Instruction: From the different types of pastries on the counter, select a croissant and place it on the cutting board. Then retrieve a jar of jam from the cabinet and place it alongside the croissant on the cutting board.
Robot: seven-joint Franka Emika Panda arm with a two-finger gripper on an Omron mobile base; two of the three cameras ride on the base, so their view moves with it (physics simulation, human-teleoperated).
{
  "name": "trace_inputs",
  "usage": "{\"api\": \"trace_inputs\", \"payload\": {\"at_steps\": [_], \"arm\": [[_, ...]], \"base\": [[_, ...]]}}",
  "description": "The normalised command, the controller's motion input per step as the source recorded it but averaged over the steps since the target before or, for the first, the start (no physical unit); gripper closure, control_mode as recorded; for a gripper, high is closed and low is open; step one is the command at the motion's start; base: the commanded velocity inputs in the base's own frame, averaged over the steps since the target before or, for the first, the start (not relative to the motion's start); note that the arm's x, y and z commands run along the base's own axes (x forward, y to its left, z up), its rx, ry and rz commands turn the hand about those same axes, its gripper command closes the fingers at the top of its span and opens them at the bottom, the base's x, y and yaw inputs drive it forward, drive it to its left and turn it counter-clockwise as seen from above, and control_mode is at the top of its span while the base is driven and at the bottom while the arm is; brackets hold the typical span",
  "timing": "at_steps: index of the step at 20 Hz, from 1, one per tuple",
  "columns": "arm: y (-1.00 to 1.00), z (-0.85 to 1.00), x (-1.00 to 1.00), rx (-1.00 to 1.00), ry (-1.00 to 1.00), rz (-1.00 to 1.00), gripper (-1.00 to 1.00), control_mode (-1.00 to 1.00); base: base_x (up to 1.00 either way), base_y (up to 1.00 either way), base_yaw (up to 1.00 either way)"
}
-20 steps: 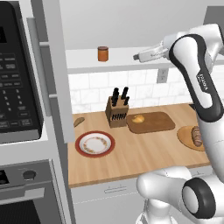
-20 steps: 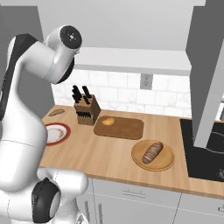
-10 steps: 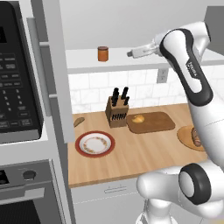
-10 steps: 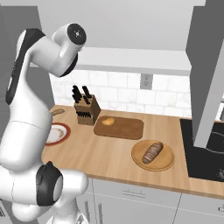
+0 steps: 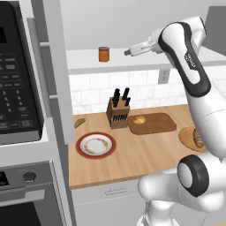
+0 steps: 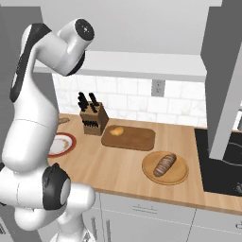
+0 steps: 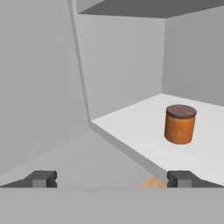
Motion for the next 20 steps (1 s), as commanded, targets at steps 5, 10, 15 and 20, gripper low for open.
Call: {"api": "trace_inputs", "payload": {"at_steps": [5, 10, 15, 20], "arm": [[0.05, -0.08, 0.16, 0.0, -0.08, 0.02, -1.0, -1.0], [0.0, 0.0, 0.15, 0.0, -0.06, 0.0, -1.0, -1.0], [0.0, -0.03, 0.13, 0.0, 0.0, 0.0, -1.0, -1.0], [0.0, 0.0, 0.14, 0.0, 0.0, 0.0, -1.0, -1.0]], "base": [[0.0, 0.0, 0.0], [0.0, 0.0, 0.0], [0.0, 0.0, 0.0], [0.0, 0.0, 0.0]]}}
